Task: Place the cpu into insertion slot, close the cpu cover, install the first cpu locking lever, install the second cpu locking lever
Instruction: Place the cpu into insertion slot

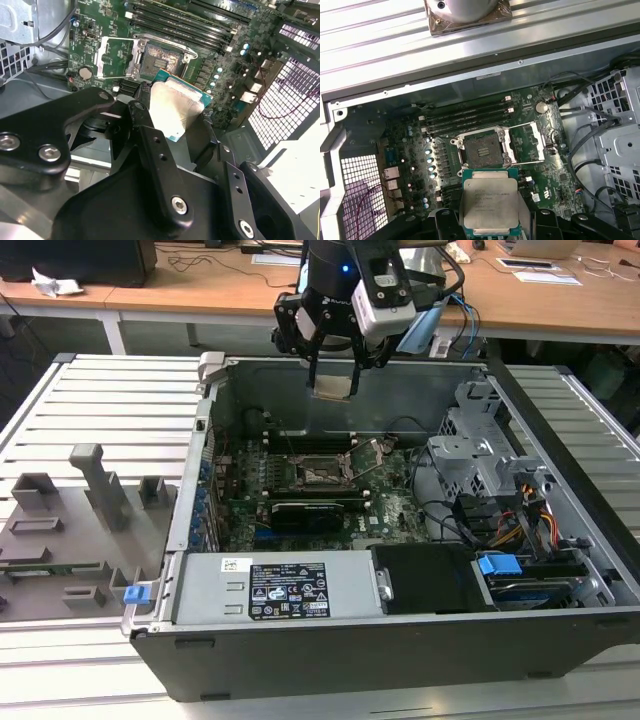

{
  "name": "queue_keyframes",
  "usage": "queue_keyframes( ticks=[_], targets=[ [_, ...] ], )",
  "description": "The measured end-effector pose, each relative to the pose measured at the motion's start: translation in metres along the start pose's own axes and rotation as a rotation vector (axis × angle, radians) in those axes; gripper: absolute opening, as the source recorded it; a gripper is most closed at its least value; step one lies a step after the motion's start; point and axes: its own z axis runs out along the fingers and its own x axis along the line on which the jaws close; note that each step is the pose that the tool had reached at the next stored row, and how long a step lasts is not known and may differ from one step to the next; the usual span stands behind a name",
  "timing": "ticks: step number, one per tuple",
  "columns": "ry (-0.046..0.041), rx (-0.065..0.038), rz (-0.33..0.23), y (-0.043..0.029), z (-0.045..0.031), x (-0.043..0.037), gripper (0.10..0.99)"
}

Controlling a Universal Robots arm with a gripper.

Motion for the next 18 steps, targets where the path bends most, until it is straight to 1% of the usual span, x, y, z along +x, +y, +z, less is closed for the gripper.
queue_keyframes(
  ticks=[15, 18],
  targets=[
    [-0.0041, -0.001, 0.046, 0.0000, 0.0000, 0.0000, 0.525],
    [-0.0056, -0.001, 0.062, 0.0000, 0.0000, 0.0000, 0.525]
  ],
)
